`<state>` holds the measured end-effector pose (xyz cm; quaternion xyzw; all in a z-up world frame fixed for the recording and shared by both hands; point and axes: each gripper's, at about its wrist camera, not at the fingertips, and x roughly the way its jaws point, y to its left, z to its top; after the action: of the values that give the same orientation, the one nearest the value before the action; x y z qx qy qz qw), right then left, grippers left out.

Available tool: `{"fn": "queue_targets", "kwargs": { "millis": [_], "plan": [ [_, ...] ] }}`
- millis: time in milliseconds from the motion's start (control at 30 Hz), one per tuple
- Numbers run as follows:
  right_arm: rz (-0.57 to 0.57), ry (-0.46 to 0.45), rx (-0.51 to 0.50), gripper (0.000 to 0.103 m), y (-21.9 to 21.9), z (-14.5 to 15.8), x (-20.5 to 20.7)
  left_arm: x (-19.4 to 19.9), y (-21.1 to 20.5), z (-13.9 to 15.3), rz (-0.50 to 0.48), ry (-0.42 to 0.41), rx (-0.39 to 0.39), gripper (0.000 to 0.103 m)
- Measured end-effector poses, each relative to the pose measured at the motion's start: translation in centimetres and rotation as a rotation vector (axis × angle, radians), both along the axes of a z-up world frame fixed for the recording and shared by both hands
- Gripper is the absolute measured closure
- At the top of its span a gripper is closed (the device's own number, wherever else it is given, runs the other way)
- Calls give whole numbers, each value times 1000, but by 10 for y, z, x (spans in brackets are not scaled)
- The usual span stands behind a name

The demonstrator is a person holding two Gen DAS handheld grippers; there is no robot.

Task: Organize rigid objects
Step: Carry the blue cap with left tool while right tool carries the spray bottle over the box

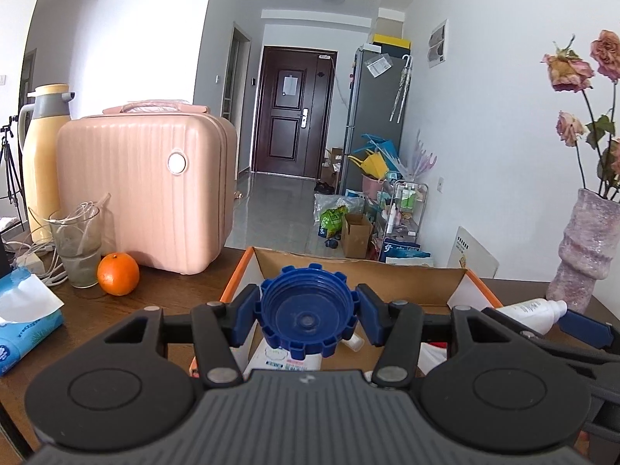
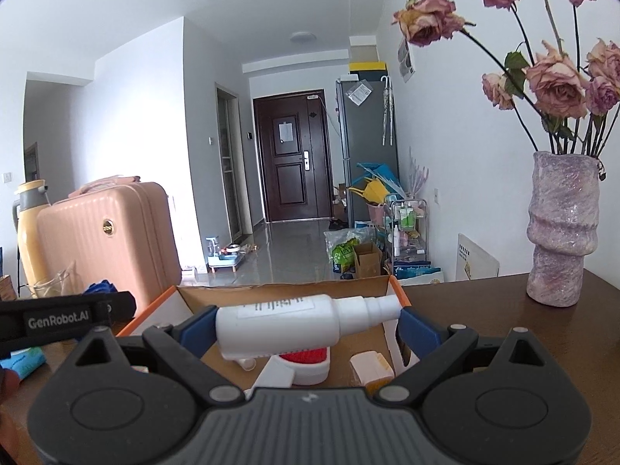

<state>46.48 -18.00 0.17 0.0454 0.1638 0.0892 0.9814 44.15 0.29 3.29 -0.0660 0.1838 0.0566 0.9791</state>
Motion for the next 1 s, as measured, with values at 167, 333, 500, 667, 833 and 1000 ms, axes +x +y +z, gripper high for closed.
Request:
{"fn": "queue_targets", "kwargs": {
  "millis": [167, 333, 500, 667, 833, 1000],
  "plan": [
    [-8, 12, -6, 5, 4, -4, 14, 18, 0, -4, 3, 10, 3, 48],
    [-15, 33, -11, 5, 6, -8, 33, 35, 1, -9, 9, 23, 8, 48],
    [-18, 51, -15, 5, 7, -13, 48, 51, 5, -14, 16, 40, 11, 48],
    [-15, 67, -25, 5, 6, -14, 64, 67, 8, -20, 23, 60, 18, 48],
    [-10, 86, -41, 5, 10, -19, 72, 81, 10, -24, 24, 74, 26, 48],
    [-3, 100, -62, 5, 16, -21, 81, 91, 10, -28, 26, 90, 39, 48]
  ]
}}
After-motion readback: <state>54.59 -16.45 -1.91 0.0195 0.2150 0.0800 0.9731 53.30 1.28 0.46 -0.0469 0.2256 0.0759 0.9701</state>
